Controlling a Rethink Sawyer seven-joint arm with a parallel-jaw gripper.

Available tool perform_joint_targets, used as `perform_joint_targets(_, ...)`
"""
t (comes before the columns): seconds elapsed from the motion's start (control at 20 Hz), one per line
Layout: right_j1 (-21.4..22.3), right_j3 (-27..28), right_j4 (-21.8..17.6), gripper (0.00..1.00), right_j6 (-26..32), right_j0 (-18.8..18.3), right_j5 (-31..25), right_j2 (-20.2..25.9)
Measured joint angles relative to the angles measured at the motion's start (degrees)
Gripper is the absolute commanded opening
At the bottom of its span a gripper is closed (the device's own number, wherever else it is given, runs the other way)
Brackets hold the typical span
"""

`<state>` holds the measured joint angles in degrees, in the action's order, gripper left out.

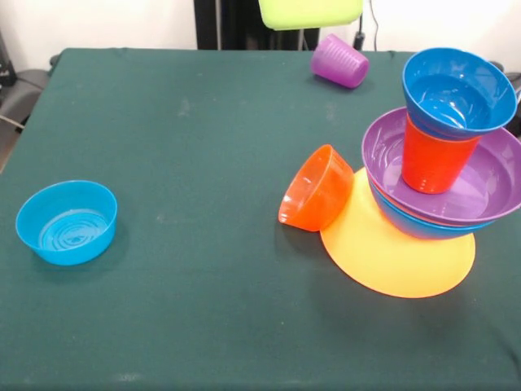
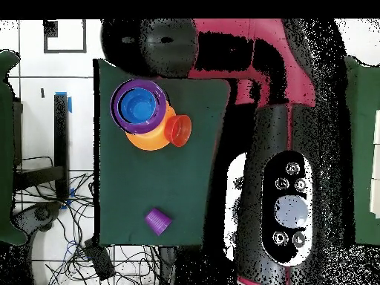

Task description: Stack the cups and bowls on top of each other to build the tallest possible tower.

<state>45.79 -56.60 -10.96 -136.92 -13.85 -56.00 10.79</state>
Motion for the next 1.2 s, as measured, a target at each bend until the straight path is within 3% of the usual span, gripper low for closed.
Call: perform_joint_targets(1.2, -6.3, 6.8, 1.4, 0.00, 0.0, 5.3, 2.2, -7.1)
